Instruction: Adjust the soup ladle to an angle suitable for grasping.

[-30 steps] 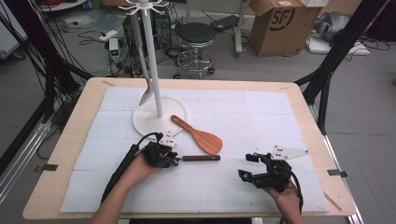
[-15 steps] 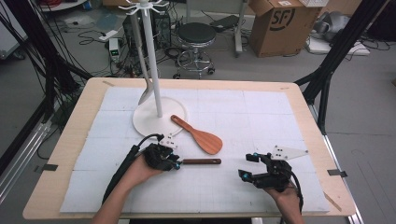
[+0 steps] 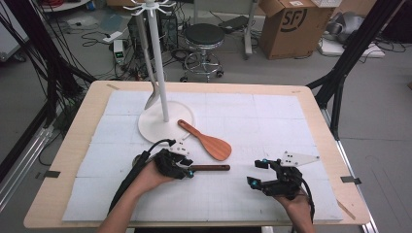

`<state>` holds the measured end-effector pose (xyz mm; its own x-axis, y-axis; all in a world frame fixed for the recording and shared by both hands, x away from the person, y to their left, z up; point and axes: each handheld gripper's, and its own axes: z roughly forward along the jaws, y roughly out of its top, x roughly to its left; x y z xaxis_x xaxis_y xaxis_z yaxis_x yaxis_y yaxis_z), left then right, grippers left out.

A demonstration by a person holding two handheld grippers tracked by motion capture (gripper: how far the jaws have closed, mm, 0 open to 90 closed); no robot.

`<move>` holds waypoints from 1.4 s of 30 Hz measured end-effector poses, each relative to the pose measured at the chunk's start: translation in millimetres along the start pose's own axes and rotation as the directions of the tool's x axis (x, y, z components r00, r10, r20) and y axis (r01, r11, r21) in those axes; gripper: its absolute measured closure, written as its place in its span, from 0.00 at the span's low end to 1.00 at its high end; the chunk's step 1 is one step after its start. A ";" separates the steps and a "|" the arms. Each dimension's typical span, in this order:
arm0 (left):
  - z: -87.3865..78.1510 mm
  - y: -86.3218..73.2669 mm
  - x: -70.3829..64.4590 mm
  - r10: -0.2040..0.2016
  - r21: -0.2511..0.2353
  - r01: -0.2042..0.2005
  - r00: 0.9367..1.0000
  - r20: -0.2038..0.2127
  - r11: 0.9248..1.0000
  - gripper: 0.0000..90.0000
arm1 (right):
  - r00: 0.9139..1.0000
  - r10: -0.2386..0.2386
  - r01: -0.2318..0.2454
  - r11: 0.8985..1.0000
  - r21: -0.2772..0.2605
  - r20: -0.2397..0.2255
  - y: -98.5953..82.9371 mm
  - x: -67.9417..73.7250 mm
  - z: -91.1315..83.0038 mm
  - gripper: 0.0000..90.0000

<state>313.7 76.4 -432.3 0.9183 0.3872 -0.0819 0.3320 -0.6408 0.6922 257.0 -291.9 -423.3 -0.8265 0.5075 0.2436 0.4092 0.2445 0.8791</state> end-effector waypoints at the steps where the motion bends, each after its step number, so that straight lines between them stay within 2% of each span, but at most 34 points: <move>1: 1.0 0.2 0.3 -0.002 0.003 0.002 1.000 -0.001 1.000 0.68 | 1.000 0.004 -0.004 1.000 0.001 0.001 -0.2 0.1 0.1 0.26; 6: 6.3 2.3 -0.1 -0.003 0.015 0.003 1.000 0.004 1.000 0.68 | 1.000 0.000 0.000 1.000 0.002 -0.003 -0.1 -0.5 1.0 0.26; 7: 6.8 3.0 0.6 0.009 0.024 -0.009 1.000 0.004 1.000 0.68 | 1.000 0.000 0.000 1.000 0.002 -0.003 0.1 -0.3 1.2 0.26; 9: 8.7 3.5 0.0 0.001 0.021 -0.001 1.000 0.004 1.000 0.68 | 1.000 0.001 -0.001 1.000 0.004 -0.004 0.0 -0.1 1.4 0.26; 15: 14.4 5.0 -0.7 0.010 0.019 -0.010 1.000 0.001 1.000 0.67 | 1.000 0.007 -0.007 1.000 0.004 -0.007 -0.2 -0.2 1.5 0.26; 21: 15.7 6.2 -2.0 0.027 0.021 -0.027 0.999 -0.018 0.999 0.71 | 1.000 0.004 -0.003 1.000 0.006 -0.006 -0.3 -0.4 2.3 0.26; 27: 13.7 6.2 -2.2 0.037 0.025 -0.037 0.999 -0.013 0.999 0.73 | 1.000 0.000 0.000 1.000 0.007 -0.010 -0.8 -0.6 3.2 0.26; 32: 11.8 5.8 -3.5 0.036 0.034 -0.036 0.999 0.019 0.999 0.76 | 1.000 0.005 -0.005 1.000 0.009 -0.010 -1.2 -0.4 3.0 0.26; 37: 11.2 5.9 -5.0 0.040 0.043 -0.041 0.999 0.031 0.998 0.77 | 1.000 0.008 -0.008 1.000 0.010 -0.011 -0.8 0.6 3.1 0.26; 42: 12.4 5.9 -5.9 0.046 0.047 -0.047 0.999 0.025 0.998 0.77 | 1.000 0.007 -0.007 1.000 0.011 -0.012 -0.9 0.3 3.5 0.26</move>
<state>312.9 62.0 -436.7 0.9378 0.3406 -0.0676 0.2978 -0.6889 0.6608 257.8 -289.1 -425.5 -0.8281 0.4993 0.2549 0.4194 0.2501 0.8727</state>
